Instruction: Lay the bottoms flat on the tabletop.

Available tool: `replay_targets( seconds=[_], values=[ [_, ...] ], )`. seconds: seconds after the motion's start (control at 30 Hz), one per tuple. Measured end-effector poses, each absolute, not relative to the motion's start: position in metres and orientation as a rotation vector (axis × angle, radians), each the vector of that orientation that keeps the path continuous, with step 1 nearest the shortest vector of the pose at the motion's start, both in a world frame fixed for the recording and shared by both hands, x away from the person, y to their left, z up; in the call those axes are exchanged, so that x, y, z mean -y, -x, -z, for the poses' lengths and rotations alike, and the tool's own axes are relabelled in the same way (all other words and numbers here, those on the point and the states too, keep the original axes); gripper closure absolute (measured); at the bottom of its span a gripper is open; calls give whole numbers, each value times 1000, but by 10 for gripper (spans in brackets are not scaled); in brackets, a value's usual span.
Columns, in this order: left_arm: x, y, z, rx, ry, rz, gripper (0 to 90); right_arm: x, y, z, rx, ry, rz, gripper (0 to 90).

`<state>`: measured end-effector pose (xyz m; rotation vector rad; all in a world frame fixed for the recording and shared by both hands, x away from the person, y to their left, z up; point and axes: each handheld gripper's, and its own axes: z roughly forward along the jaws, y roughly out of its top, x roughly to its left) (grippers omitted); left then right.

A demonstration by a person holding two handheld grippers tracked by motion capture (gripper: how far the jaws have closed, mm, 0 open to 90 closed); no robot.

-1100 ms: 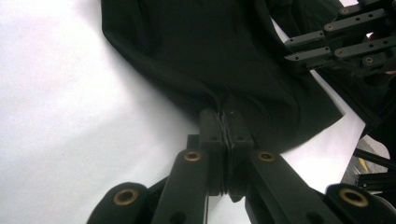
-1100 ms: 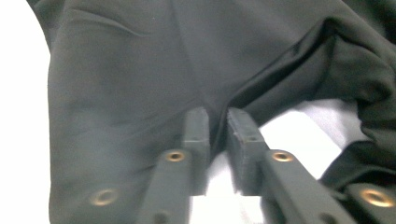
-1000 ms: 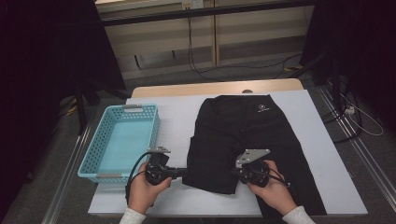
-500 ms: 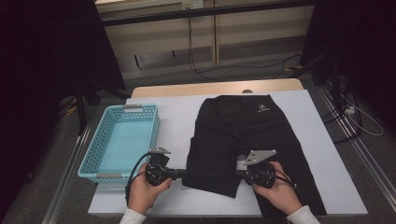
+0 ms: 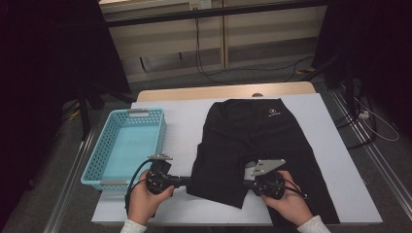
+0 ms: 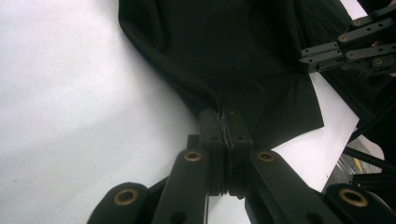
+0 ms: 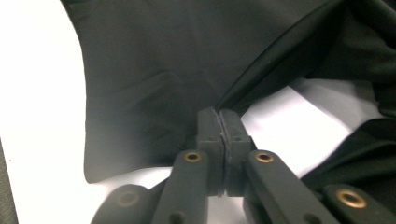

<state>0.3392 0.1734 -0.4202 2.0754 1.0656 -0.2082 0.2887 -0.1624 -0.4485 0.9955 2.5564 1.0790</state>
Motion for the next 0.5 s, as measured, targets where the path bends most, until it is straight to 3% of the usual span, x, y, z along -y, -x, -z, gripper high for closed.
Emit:
replay_targets(
  seconds=[0.2, 0.5],
  values=[
    [-177, -340, 420, -1077, -2074, 206, 887, 156, -288, 449, -2567, -974, -1082, 891],
    [-174, -342, 424, -1089, -2087, 199, 886, 146, -281, 431, -2463, -869, -1149, 700]
  ],
)
